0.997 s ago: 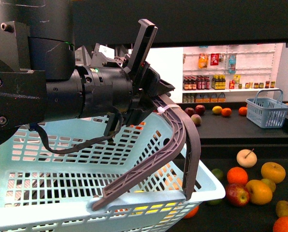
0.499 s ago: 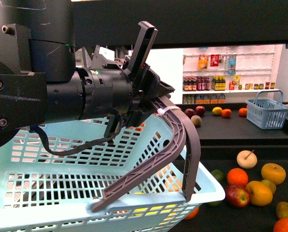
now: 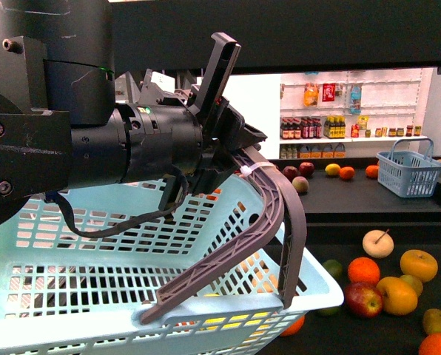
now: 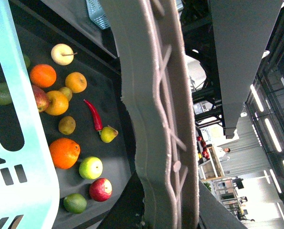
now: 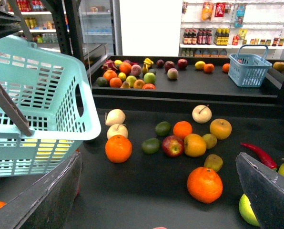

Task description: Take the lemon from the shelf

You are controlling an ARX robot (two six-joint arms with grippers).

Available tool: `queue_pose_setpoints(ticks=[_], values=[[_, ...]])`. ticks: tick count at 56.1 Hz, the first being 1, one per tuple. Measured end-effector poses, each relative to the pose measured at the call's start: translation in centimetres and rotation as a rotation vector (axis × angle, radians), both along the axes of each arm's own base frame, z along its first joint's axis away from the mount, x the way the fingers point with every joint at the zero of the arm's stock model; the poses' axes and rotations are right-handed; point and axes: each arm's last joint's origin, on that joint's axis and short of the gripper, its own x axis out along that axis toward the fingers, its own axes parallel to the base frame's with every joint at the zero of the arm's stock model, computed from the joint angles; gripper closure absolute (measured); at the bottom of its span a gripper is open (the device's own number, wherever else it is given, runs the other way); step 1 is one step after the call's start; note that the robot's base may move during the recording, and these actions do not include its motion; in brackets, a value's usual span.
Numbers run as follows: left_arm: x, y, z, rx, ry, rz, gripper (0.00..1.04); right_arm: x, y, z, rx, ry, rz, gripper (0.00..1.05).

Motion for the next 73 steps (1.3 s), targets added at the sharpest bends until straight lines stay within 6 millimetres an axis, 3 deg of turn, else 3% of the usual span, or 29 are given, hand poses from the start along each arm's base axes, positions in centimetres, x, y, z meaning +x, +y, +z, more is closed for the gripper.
queue_pose_setpoints(ticks=[12, 21, 40, 52, 60, 73], values=[[0.3, 0.5, 0.0, -0.039, 0.046, 0.054, 0.95, 0.0, 0.0, 0.0, 0.0, 0.0, 0.0, 0.07], [1.3, 2.5, 0.8, -0.14, 0.005, 0.149, 0.95, 0.0, 0.0, 0.0, 0.0, 0.0, 0.0, 0.07], [4.4, 13.1, 1.6, -0.403, -0.099, 0.543, 0.95, 0.0, 0.0, 0.0, 0.0, -0.001, 0.0, 0.07], [4.9, 19.7, 1.2, -0.506, -0.164, 0.699, 0.95, 0.0, 0.0, 0.0, 0.0, -0.001, 0.0, 0.07], [4.8, 22.9, 0.6, -0.541, -0.181, 0.749, 0.95, 0.0, 0.0, 0.0, 0.0, -0.001, 0.0, 0.07], [4.5, 26.2, -0.3, -0.58, -0.214, 0.753, 0.95, 0.0, 0.0, 0.0, 0.0, -0.001, 0.0, 0.07]])
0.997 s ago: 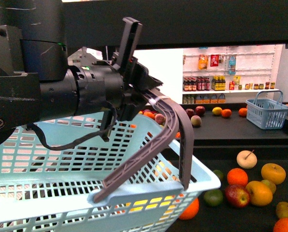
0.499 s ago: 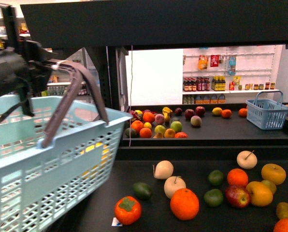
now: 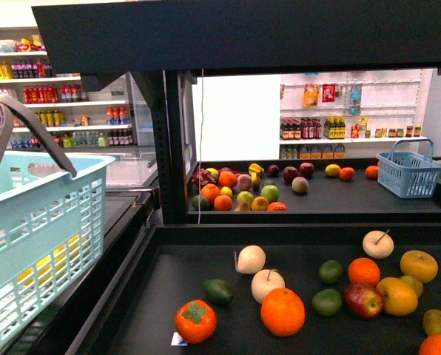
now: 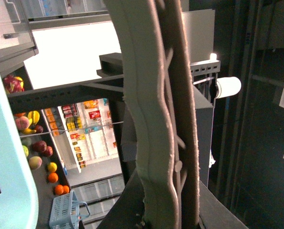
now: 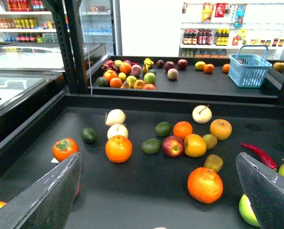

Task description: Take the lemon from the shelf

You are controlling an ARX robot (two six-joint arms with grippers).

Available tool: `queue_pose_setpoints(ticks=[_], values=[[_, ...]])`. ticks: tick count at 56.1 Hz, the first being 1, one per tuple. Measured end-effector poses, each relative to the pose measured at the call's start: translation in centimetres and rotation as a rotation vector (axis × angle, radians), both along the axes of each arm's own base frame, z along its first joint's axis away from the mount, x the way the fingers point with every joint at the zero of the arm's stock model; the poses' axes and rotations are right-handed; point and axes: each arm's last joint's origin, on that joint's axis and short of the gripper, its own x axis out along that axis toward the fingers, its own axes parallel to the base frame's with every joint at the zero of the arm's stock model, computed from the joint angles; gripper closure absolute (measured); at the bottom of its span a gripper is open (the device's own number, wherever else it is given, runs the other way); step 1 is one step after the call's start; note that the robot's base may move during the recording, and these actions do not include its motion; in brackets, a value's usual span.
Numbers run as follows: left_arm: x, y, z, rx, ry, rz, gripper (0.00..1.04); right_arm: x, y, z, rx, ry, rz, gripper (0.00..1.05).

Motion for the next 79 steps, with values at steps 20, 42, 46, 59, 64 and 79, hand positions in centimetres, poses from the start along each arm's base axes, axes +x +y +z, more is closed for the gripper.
queue_pose_setpoints(ticks=[20, 42, 46, 59, 64, 79], values=[[-0.7, 4.0, -2.2, -0.035, -0.036, 0.054, 0.96, 0.0, 0.0, 0.0, 0.0, 0.0, 0.0, 0.07], [-0.7, 4.1, -5.2, -0.103, 0.048, 0.025, 0.96, 0.0, 0.0, 0.0, 0.0, 0.0, 0.0, 0.07], [-0.8, 4.1, -5.3, -0.1, 0.05, 0.021, 0.96, 0.0, 0.0, 0.0, 0.0, 0.0, 0.0, 0.07], [-0.8, 4.1, -5.4, -0.088, 0.053, 0.008, 0.85, 0.0, 0.0, 0.0, 0.0, 0.0, 0.0, 0.07], [-0.8, 4.1, -5.4, -0.08, 0.052, 0.009, 0.69, 0.0, 0.0, 0.0, 0.0, 0.0, 0.0, 0.07], [-1.0, 4.4, -5.5, -0.052, 0.057, 0.01, 0.23, 0.0, 0.0, 0.0, 0.0, 0.0, 0.0, 0.07]])
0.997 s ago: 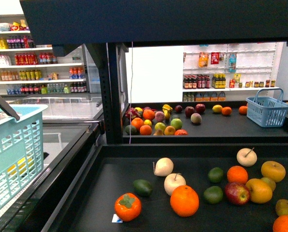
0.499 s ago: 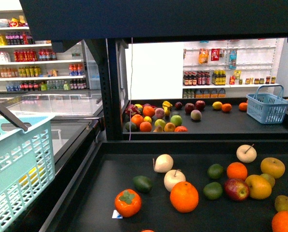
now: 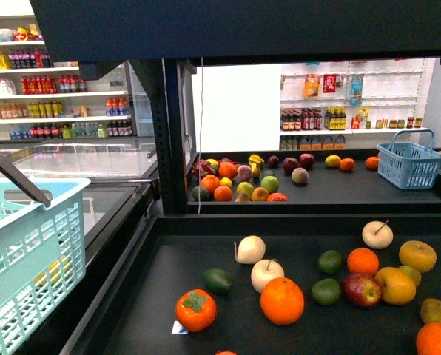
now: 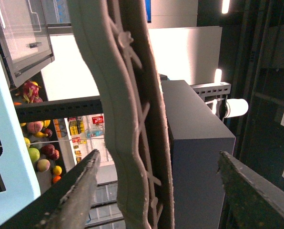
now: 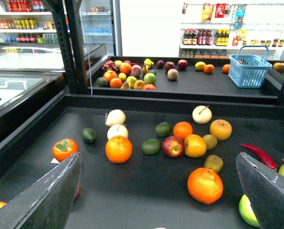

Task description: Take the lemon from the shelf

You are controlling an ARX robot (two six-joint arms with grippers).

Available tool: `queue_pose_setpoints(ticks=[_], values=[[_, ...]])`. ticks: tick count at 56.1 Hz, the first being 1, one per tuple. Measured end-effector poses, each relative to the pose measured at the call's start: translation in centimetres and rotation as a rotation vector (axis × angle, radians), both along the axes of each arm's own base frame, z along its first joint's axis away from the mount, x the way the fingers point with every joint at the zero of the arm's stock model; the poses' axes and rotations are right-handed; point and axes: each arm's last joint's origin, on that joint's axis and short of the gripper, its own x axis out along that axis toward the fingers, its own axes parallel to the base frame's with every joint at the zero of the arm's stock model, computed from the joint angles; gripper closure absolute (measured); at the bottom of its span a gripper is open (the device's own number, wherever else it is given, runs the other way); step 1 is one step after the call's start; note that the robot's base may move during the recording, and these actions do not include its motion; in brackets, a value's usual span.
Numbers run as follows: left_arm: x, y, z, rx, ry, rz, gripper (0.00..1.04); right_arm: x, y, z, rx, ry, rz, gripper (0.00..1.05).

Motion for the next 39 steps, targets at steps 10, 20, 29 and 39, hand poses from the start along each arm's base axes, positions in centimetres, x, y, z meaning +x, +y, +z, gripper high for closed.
queue_pose_setpoints(ticks=[10, 20, 29, 39], values=[[-1.5, 0.9, -0.4, 0.116, 0.072, 0.053, 0.09, 0.0, 0.0, 0.0, 0.0, 0.0, -0.001, 0.07], [-1.8, 1.1, 0.7, 0.176, 0.13, 0.081, 0.08, 0.0, 0.0, 0.0, 0.0, 0.0, 0.001, 0.07], [-1.9, 0.7, 1.3, 0.213, 0.2, 0.077, 0.08, 0.0, 0.0, 0.0, 0.0, 0.0, 0.0, 0.07], [-2.1, 0.5, 2.1, 0.245, 0.233, 0.084, 0.08, 0.0, 0.0, 0.0, 0.0, 0.0, 0.001, 0.07]])
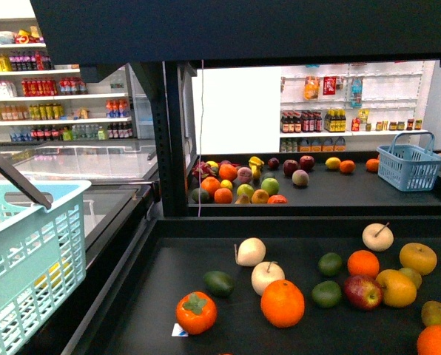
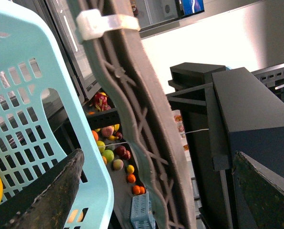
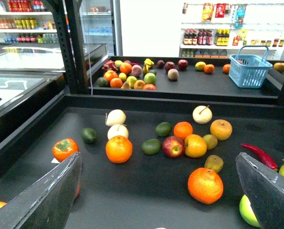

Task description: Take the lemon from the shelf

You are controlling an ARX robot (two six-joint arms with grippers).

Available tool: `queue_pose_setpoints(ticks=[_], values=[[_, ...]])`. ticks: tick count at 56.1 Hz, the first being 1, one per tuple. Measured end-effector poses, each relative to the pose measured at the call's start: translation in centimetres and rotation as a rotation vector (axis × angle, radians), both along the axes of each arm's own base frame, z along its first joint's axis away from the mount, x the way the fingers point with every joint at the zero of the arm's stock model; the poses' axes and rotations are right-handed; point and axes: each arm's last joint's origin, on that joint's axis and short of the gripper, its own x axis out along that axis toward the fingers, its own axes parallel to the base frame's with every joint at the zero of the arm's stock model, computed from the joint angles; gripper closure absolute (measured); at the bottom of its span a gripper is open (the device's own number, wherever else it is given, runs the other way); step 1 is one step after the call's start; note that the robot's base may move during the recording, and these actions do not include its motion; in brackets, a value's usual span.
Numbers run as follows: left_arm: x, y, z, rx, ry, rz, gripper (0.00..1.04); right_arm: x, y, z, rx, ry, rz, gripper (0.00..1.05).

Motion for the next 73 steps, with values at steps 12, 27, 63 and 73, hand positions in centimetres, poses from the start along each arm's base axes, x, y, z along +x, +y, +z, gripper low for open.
queue_pose_setpoints(ticks=[12, 27, 63, 73], values=[[-0.5, -0.7, 1.7, 0.037, -0.003, -0.019, 0.08, 0.0, 0.0, 0.0, 0.0, 0.0, 0.0, 0.07], [-1.6, -2.2, 3.6, 0.124, 0.092, -0.047, 0.08, 0.0, 0.0, 0.0, 0.0, 0.0, 0.0, 0.07], [-12.2, -12.0, 9.2, 0.934, 0.15, 0.063, 0.22, 0.0, 0.0, 0.0, 0.0, 0.0, 0.0, 0.07], [-18.9, -13.6, 5.7, 1.18, 0.106, 0.054, 0.54, 0.0, 0.0, 0.0, 0.0, 0.0, -0.002, 0.07]])
